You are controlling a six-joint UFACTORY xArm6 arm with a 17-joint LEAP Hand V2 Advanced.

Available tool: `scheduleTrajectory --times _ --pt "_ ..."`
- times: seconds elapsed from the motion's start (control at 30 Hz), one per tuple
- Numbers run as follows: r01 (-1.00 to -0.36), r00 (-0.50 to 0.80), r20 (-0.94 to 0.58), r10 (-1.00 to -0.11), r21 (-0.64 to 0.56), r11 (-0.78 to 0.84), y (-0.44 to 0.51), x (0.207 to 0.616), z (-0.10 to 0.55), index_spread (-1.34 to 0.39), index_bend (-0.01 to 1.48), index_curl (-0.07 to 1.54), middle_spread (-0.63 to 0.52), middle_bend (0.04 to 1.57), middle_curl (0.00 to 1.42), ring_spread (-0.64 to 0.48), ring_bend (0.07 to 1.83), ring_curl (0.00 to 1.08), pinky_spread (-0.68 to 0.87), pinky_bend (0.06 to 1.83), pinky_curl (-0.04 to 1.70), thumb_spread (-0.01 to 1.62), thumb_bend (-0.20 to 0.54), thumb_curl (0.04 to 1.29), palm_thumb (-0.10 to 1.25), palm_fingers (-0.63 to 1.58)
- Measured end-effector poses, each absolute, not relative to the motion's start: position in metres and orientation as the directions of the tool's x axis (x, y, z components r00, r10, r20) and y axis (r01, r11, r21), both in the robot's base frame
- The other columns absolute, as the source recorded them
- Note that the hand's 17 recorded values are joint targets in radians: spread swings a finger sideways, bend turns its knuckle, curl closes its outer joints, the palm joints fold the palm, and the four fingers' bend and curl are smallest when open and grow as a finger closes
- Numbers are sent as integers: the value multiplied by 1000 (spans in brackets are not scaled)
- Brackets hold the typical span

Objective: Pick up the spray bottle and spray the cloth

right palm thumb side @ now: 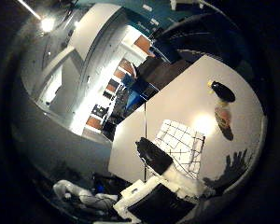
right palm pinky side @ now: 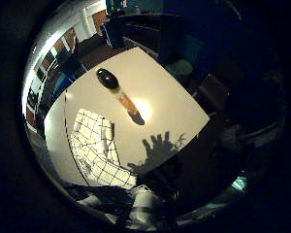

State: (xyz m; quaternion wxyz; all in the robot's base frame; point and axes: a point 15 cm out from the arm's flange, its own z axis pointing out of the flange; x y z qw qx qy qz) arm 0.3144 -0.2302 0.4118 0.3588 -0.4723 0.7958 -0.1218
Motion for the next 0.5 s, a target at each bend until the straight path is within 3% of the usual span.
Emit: scheduleTrajectory --times 0.5 --pt "-597 -306 -656 -689 -431 676 -271 308 315 -155 147 257 229 204 322 257 356 270 419 437 323 1068 -24 321 534 51"
